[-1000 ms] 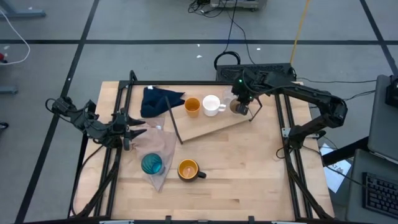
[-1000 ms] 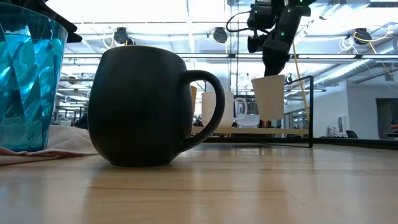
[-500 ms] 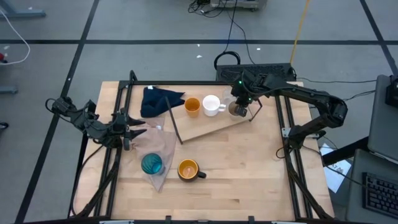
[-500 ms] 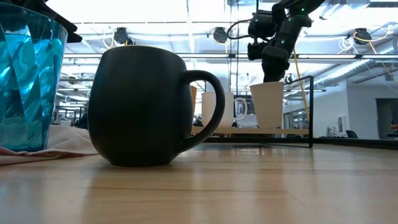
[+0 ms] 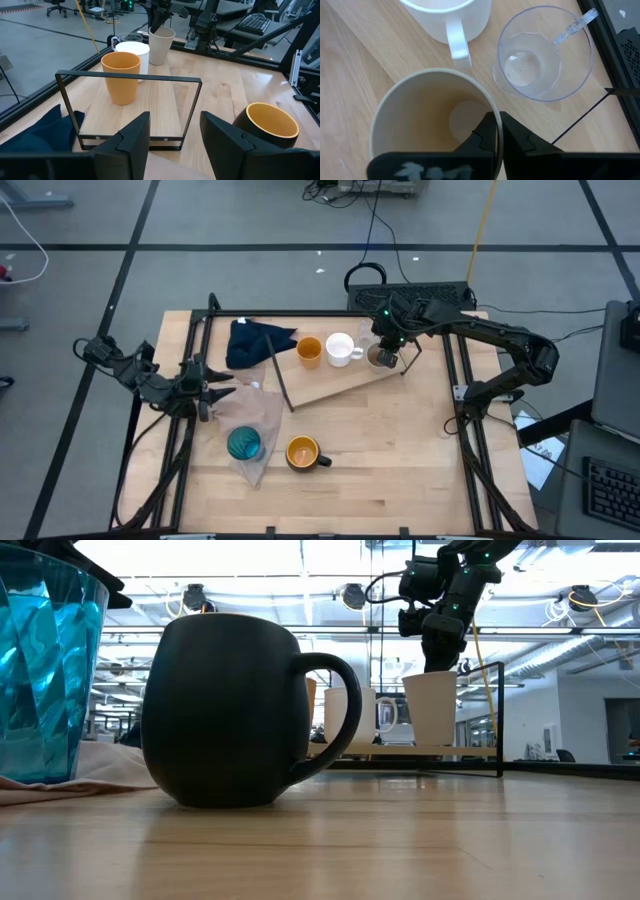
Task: Stack small to large cups/mugs on shelf
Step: Put the gray cup on the shelf aligned with the other transparent cup
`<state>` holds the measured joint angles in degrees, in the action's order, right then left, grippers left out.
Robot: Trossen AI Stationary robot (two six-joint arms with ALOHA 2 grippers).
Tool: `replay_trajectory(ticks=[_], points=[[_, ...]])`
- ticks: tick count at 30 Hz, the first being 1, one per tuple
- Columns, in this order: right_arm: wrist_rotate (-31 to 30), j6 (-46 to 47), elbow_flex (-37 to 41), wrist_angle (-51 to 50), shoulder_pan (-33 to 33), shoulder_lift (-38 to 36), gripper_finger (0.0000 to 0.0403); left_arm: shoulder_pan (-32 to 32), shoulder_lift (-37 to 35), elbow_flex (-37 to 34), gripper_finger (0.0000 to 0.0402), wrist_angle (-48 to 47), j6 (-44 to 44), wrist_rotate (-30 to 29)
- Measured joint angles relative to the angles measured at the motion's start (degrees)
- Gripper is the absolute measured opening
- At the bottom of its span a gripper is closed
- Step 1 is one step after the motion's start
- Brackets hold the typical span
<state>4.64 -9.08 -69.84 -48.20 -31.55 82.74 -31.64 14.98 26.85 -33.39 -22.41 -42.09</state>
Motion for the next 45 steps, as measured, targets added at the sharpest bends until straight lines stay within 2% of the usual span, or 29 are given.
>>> replay_trajectory(ticks=[25,36,45], points=[[0.07,0.44,0.00,-0.19,-0.04,0.00,0.0002,0.00,0.00,0.00,0.0172,0.00,0.00,0.11],[0.09,0.42,0.00,-0.43,-2.07,0.00,0.0004,0.00,0.00,0.00,0.0172,0.02,-0.39,0.59],[0.15,0.64,0.00,0.03,-2.23,-0.02,0.0036,0.00,0.00,0.00,0.0172,0.04,-0.40,0.59]])
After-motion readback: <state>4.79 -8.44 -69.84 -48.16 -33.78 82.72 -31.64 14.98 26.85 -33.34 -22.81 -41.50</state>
